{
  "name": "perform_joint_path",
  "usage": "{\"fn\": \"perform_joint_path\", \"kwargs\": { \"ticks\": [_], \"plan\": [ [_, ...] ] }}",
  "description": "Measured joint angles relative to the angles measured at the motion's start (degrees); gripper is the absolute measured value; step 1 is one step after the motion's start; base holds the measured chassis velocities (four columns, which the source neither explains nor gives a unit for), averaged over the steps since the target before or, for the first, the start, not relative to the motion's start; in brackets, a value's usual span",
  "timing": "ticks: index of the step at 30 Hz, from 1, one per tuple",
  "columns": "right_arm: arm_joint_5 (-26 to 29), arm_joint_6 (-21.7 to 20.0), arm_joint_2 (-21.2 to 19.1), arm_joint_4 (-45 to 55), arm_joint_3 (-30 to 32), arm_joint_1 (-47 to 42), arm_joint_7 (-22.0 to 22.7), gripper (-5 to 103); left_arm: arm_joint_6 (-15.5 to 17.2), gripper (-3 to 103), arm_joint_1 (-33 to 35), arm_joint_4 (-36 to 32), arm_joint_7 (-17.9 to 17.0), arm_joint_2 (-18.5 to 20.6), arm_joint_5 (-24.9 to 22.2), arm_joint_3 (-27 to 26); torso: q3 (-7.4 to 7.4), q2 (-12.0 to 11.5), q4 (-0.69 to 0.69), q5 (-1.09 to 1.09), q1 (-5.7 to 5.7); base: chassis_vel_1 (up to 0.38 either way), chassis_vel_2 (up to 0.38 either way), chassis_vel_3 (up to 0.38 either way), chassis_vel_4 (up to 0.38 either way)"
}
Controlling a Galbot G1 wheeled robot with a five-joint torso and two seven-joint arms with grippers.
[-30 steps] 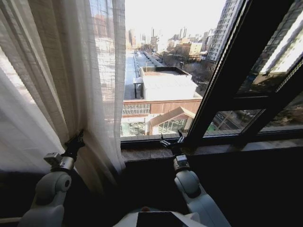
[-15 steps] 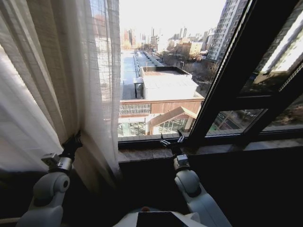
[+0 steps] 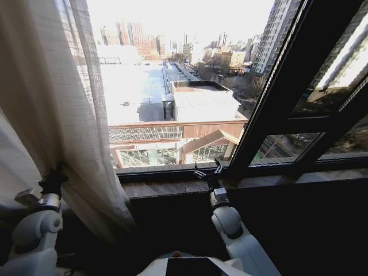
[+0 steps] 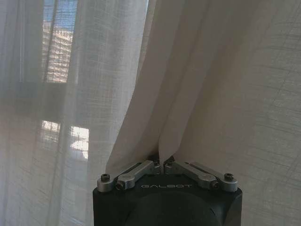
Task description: Open the curtains by pulling them apart, changing their state from closed to fully open.
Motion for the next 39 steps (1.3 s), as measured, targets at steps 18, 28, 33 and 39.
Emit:
{"fn": "perform_joint_path", "kwargs": {
  "ticks": [18, 28, 33, 39],
  "plan": [
    [-0.1, 0.1, 1.3, -4.3, -1.6, 2.3, -0.7, 100, 1.1, 0, -11.4, 15.2, -24.2, 9.3, -0.8, -2.8, 0.0, 0.0, 0.01, 0.0, 0.0, 0.0, 0.0, 0.0, 0.0],
    [-0.1, 0.1, 1.9, -4.5, -1.4, 1.8, -0.8, 100, 2.8, -1, -16.9, 18.2, -36.9, 9.5, -1.8, 0.0, 0.0, 0.0, -0.01, 0.0, 0.01, 0.0, 0.0, 0.0, 0.0],
    [-0.3, 0.2, 2.4, -4.2, -1.7, 1.6, -0.8, 100, 3.5, 20, -15.6, 16.7, -36.7, 8.9, -1.0, -0.1, 0.0, 0.0, 0.0, 0.01, 0.0, 0.0, 0.0, 0.0, 0.0],
    [-0.5, 0.2, 3.0, -3.6, -2.4, 1.3, -0.8, 100, 5.0, 37, -13.8, 14.2, -36.5, 8.4, -1.6, -0.4, 0.0, 0.0, 0.0, 0.01, 0.01, 0.0, 0.0, 0.0, 0.0]
  ]
}}
